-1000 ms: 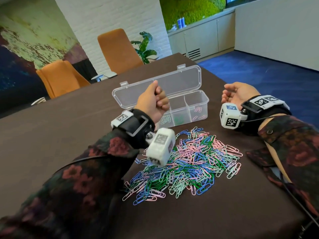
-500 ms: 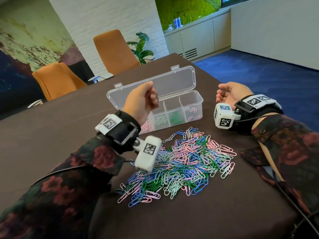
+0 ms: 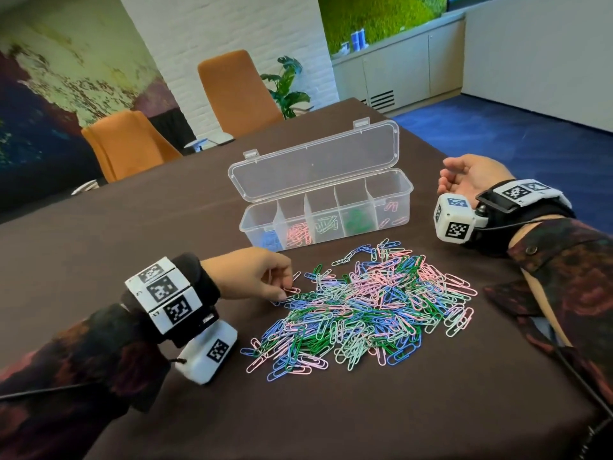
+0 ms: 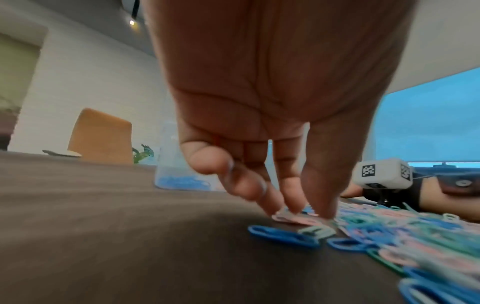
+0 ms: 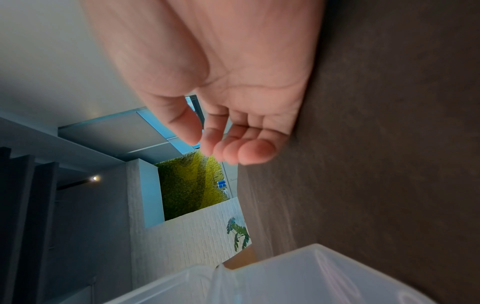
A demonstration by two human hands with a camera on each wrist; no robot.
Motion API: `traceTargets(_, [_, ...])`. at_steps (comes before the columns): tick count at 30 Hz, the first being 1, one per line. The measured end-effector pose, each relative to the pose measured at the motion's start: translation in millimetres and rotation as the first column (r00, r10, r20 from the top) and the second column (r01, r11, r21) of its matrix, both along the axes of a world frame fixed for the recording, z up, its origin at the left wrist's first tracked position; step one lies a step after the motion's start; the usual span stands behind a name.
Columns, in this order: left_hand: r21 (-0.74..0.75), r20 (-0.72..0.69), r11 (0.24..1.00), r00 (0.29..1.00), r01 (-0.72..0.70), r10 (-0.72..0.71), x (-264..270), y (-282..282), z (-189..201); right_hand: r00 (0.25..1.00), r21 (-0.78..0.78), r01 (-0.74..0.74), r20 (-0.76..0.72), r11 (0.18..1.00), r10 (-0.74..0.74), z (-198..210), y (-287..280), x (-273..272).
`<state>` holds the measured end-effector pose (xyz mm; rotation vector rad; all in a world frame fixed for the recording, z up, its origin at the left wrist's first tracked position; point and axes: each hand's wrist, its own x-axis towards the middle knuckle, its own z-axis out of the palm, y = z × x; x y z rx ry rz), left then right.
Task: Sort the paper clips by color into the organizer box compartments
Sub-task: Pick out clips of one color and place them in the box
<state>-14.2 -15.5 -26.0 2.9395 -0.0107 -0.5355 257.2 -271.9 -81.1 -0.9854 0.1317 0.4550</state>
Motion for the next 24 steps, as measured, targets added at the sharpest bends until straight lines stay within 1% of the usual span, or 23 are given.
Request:
traceTargets(3, [-0.084,0.052,0.996,0.998,0.037,-0.032,4,-11,-2,1.0,-0.001,-0.003,0.003,1.0,0.003,1,0,-1])
traceTargets(4, [-0.084,0.05,0.995,0.997,0.054,-0.05,6,-15,-3,1.0,-0.002,-0.005,0.004,1.0,0.005,0,0,-1])
traceTargets(8, [-0.005,0.027,0.991,0.991,0.135,-0.135,17,-26,-9,1.0,-0.004,-0.012,0.008,1.0,0.012,0,-1,0])
traceTargets(9, [-0.02,0.033,0.992,0.992,0.126,-0.126,19,-26,-7,1.0,-0.003,-0.011,0.009,1.0,0.011,0,0,1])
traceTargets(11, [-0.081,0.069,0.994,0.996,0.067,-0.061,23,-26,-2,1.0,0.005,-0.009,0.013,1.0,0.009,0,0,1])
traceTargets(13, [-0.141,0.144,0.99,0.989,-0.002,0.023,30,-22,1,1.0,0.007,-0.004,0.014,1.0,0.004,-1,0,1])
traceTargets(15, [-0.157,0.209,0.985,0.972,-0.071,0.103,38,-19,-1,1.0,0.009,0.002,0.011,1.0,-0.002,-1,0,2])
traceTargets(17, [-0.114,0.194,0.984,0.968,-0.137,0.158,45,-21,-4,1.0,0.014,0.004,0.004,1.0,-0.004,-1,0,2])
traceTargets(19, [-0.051,0.131,0.985,0.977,-0.165,0.17,51,-25,-7,1.0,0.017,0.003,-0.001,1.0,-0.003,-1,0,2])
traceTargets(21, [0.025,0.083,0.986,0.983,-0.166,0.163,56,-31,-10,1.0,0.023,0.006,0.0,1.0,-0.006,-2,0,1])
traceTargets(24, [0.114,0.047,0.985,0.991,-0.129,0.125,60,-38,-12,1.0,0.026,0.019,-0.001,0.999,-0.019,-2,0,1])
